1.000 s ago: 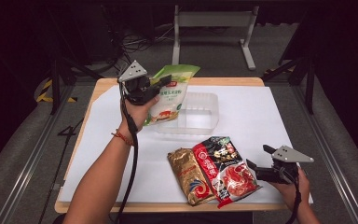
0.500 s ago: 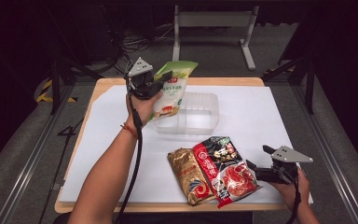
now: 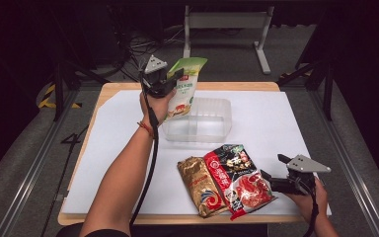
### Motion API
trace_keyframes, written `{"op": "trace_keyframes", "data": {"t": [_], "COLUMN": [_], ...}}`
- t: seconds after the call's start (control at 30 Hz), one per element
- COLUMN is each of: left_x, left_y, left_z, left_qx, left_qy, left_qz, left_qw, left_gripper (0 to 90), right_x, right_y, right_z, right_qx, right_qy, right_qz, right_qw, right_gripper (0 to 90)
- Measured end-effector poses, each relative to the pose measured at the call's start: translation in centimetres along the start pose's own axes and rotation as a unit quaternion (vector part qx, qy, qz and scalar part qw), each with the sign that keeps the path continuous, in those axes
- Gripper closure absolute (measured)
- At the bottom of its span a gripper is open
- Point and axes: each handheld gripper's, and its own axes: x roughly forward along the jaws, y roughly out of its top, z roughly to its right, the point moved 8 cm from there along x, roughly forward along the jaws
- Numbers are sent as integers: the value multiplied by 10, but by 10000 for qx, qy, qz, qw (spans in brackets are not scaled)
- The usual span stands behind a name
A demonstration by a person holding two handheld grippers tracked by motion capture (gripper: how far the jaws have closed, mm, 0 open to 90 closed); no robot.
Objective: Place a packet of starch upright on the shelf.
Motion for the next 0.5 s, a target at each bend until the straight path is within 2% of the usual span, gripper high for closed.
{"op": "trace_keyframes", "data": {"t": [0.2,0.43,0.5], "left_x": [11,18,17], "left_y": [-5,-14,-17], "left_z": [-3,-5,-5], "left_qx": [-174,-353,-376], "left_qy": [164,-23,-159], "left_qz": [113,147,136], "left_qw": [9997,9993,9991], "left_gripper": [898,894,886], "right_x": [1,2,2], "right_y": [-1,-2,-2], "right_z": [-1,-1,-1], "right_qx": [-5,-21,-51], "right_qy": [14,52,42], "right_qz": [-21,-39,-44], "right_qw": [10000,10000,10000], "right_gripper": [172,174,174]}}
